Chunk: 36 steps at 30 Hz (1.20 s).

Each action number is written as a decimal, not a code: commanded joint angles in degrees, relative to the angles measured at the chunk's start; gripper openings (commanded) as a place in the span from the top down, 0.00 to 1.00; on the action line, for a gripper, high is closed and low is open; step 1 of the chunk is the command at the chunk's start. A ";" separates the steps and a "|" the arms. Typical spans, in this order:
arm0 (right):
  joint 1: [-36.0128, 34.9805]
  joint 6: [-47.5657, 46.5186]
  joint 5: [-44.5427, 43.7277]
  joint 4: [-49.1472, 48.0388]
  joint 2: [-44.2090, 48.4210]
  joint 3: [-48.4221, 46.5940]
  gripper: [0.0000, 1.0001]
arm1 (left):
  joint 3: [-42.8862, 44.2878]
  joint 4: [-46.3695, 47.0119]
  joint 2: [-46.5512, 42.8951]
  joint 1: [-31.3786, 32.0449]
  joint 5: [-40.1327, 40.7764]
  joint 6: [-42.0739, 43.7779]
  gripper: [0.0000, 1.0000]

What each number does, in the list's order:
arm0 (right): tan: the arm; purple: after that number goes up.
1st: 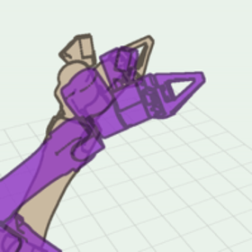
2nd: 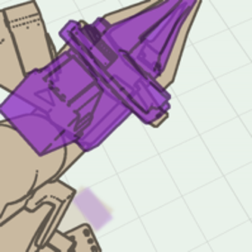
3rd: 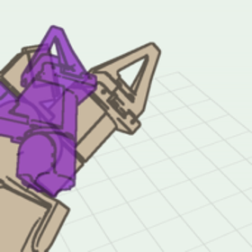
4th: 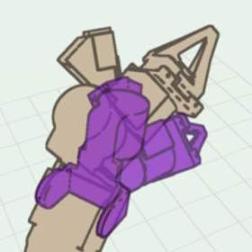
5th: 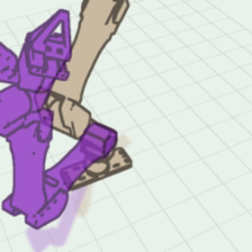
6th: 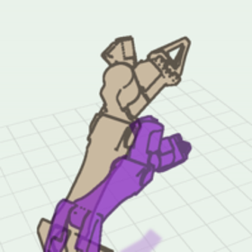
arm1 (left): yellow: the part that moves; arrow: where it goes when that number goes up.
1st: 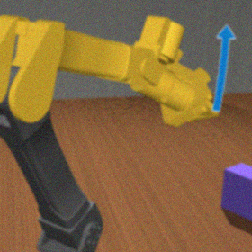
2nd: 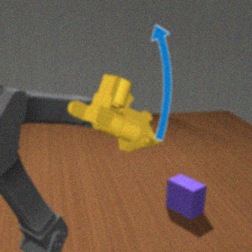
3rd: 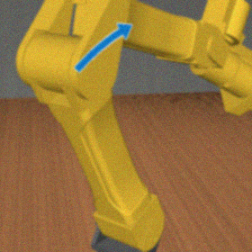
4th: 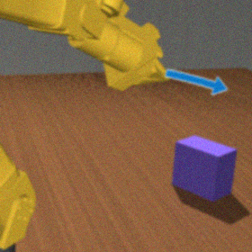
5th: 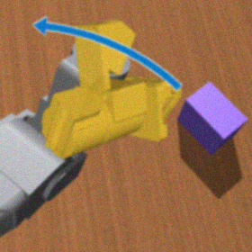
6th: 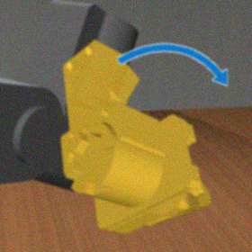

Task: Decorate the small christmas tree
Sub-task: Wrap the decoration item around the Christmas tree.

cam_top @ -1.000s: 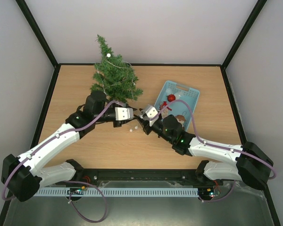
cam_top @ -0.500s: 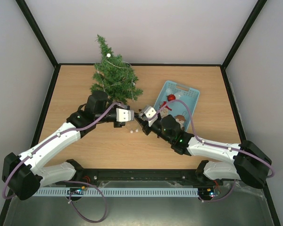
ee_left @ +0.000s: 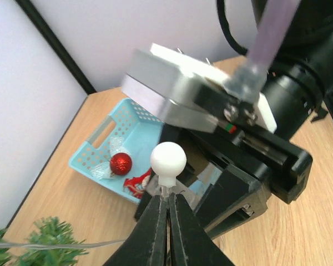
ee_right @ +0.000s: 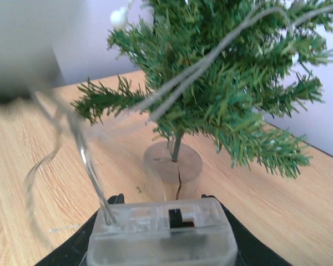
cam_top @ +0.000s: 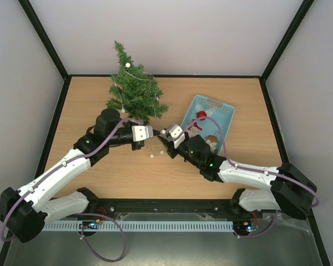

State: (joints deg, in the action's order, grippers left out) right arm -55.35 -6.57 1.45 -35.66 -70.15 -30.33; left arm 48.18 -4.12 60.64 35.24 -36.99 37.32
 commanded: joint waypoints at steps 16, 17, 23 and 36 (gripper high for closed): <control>2.42 8.59 -5.99 5.91 1.53 -2.03 0.68 | -7.73 13.38 -7.52 -5.53 -5.84 -19.11 0.98; 3.18 9.64 -7.37 7.60 2.08 -3.07 0.68 | -8.52 14.05 -8.01 -5.66 -5.74 -19.81 0.98; 7.27 13.41 -16.91 15.18 0.88 -6.28 0.68 | -10.48 18.39 -9.89 -7.01 -7.04 -24.05 0.98; 9.14 15.63 -22.54 17.66 -2.79 -7.53 0.69 | -13.63 26.71 -12.79 -7.43 -6.70 -32.28 0.98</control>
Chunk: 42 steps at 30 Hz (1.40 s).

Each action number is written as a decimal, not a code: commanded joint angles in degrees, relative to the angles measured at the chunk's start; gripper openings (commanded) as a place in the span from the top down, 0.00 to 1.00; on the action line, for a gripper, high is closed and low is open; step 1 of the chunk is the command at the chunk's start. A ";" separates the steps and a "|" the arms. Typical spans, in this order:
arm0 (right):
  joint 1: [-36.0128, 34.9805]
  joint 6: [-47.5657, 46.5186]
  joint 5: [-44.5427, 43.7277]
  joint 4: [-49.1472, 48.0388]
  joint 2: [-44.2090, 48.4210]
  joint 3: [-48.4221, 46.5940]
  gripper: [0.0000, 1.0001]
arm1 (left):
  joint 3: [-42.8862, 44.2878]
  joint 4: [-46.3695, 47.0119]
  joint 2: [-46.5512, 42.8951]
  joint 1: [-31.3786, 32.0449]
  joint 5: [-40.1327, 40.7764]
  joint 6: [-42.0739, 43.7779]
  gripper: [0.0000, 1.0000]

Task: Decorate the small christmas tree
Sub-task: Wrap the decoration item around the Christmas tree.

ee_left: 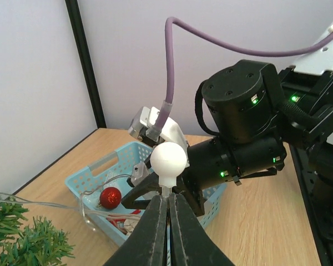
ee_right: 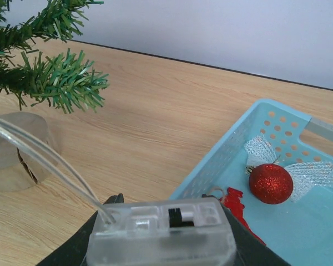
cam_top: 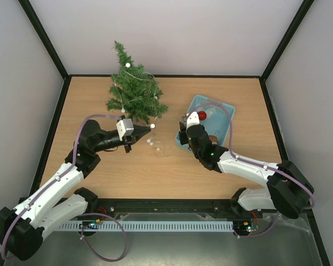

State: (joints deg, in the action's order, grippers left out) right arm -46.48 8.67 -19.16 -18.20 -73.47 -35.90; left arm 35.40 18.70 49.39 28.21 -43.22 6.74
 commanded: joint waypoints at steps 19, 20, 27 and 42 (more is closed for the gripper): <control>0.34 3.95 39.23 -2.25 3.50 -18.24 0.68 | -1.77 -2.94 0.21 -0.43 -3.13 5.98 0.98; 0.30 5.31 40.55 -2.76 2.68 -18.88 0.69 | -1.67 -3.34 0.32 -0.43 -3.30 6.35 0.98; 0.30 15.77 46.57 -12.52 -1.79 -19.61 0.69 | -1.73 -3.89 0.46 -0.43 -3.93 7.23 0.98; -0.84 9.93 40.93 -3.63 -11.40 -25.63 0.58 | -1.81 -4.46 0.59 -0.35 -4.08 7.72 0.98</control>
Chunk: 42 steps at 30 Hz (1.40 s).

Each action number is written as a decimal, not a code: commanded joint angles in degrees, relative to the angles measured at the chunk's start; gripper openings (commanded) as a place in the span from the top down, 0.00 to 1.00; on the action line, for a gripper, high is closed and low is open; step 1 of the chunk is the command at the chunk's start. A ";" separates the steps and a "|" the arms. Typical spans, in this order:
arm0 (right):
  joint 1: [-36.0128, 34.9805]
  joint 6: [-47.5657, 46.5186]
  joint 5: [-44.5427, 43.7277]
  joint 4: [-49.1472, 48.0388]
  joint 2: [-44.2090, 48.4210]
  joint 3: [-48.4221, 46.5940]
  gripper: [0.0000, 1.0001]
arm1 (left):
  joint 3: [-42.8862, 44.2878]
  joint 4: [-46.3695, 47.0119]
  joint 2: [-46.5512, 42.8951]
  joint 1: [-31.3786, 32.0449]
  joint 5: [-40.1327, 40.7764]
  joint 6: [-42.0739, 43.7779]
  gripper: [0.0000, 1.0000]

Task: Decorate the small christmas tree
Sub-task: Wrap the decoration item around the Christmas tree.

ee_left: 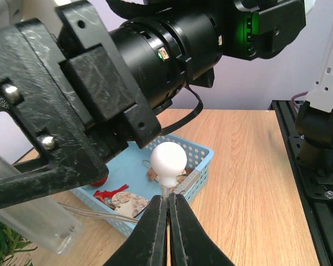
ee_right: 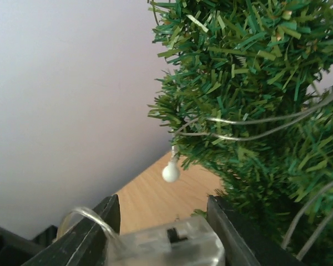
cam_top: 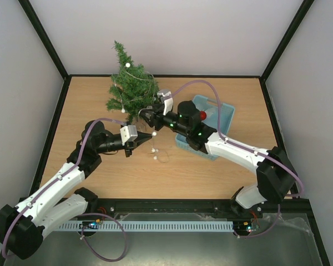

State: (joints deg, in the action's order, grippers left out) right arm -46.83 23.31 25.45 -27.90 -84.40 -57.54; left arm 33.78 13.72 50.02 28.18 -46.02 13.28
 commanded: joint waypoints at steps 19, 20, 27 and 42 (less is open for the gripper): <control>-0.46 -12.81 -9.91 16.49 13.31 0.78 0.44 | 0.93 1.76 -2.16 -0.41 3.17 -4.33 0.98; -0.47 -13.02 -10.75 16.52 14.64 1.74 0.44 | 0.86 1.80 -2.43 -0.41 3.74 -4.73 0.98; -0.46 -17.13 -11.33 12.17 21.31 14.52 0.45 | 1.56 1.00 -3.68 -0.41 10.23 -7.81 0.98; -0.59 -20.49 -13.07 12.98 14.02 19.78 0.53 | 6.27 -3.82 -5.46 -2.78 27.16 -15.36 0.98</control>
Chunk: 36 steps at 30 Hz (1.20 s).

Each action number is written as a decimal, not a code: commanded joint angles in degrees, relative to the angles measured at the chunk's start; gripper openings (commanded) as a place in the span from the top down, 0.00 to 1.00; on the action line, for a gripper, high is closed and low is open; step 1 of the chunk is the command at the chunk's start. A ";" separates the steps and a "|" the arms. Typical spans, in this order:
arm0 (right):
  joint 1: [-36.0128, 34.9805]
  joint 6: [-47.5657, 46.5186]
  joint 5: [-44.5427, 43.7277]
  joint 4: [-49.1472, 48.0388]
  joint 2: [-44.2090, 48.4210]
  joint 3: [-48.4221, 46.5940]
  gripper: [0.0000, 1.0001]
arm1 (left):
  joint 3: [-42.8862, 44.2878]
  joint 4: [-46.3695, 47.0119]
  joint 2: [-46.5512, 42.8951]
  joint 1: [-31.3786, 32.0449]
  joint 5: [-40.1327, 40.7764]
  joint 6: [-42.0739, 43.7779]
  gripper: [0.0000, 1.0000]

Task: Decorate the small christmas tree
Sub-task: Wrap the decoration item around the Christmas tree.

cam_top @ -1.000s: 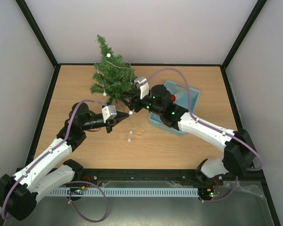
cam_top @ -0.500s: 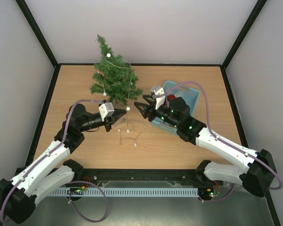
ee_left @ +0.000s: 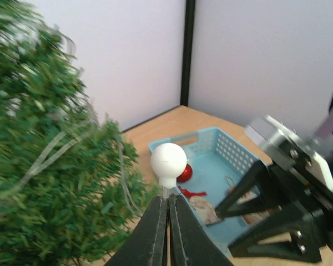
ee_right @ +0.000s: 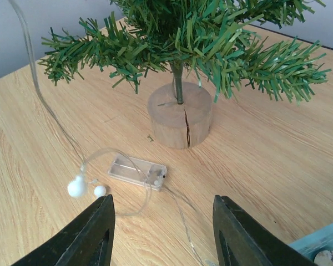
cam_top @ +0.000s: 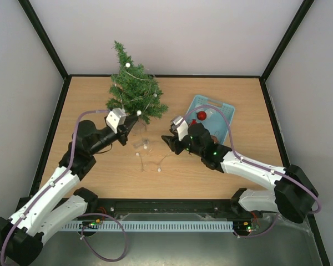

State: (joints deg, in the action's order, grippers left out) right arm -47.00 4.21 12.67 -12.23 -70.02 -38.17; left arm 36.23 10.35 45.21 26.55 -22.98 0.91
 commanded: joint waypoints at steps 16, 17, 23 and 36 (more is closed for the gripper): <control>-5.19 -5.79 2.47 -12.55 -16.98 -0.58 0.58 | 7.01 -2.99 1.51 -6.14 5.43 -14.48 0.98; -6.08 -7.35 1.36 -9.13 -18.32 -2.17 0.57 | 7.16 -2.51 1.59 -6.34 5.12 -15.25 0.98; -7.24 -13.45 5.25 5.58 -20.62 -7.37 0.56 | 7.21 -1.95 2.55 -7.38 4.40 -16.94 0.98; -9.28 -16.65 7.11 5.77 -27.69 -8.47 0.51 | 8.14 -5.08 5.52 -10.77 3.32 -18.80 0.98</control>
State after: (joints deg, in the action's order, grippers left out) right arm -55.90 -10.55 19.86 -7.90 -95.68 -44.80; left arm 42.09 6.42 49.78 17.08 -18.72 -17.02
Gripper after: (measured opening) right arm 0.495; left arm 0.027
